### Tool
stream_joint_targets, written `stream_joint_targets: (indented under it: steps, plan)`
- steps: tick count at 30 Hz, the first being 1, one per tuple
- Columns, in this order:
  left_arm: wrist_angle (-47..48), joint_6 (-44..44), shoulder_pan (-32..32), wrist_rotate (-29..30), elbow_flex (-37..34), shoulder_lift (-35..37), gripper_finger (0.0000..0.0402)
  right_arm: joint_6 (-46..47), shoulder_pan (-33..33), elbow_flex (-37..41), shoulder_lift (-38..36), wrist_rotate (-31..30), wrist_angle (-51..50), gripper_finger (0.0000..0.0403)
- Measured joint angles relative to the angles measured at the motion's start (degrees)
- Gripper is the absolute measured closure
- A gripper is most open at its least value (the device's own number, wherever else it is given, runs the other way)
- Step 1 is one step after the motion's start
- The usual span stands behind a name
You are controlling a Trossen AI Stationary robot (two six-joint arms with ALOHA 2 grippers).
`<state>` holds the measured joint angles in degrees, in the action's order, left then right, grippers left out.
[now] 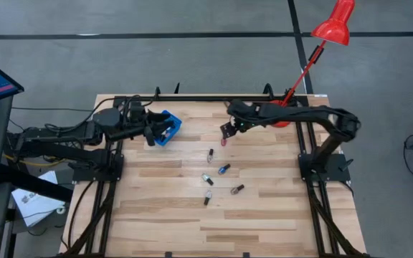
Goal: Pick & Place Nail Polish
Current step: Put the red nail polish bottle into the blue bin
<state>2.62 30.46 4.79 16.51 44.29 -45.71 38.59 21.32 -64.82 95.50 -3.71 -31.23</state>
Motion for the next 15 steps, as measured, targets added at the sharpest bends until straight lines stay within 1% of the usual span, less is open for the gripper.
stream_joint_targets:
  steps: [4,8,12,15]
  plan:
    - [-0.03,0.0,-0.01,-0.41,-0.02,0.36,0.0183,-0.03,0.3,-3.72,6.32,2.99,-2.96,0.0182]
    - [-0.01,-0.04,-0.01,-0.41,-0.02,0.58,0.0183,-0.09,0.57,-6.5,11.01,6.8,-3.47,0.0185]
    - [-0.13,-0.07,0.01,-0.39,-0.02,0.71,0.0183,-0.01,1.47,-8.68,14.05,7.22,-3.76,0.0185]
    - [-0.12,-0.12,-0.01,-0.39,-0.02,0.79,0.0183,0.24,2.21,-9.76,16.35,7.36,-6.19,0.0186]
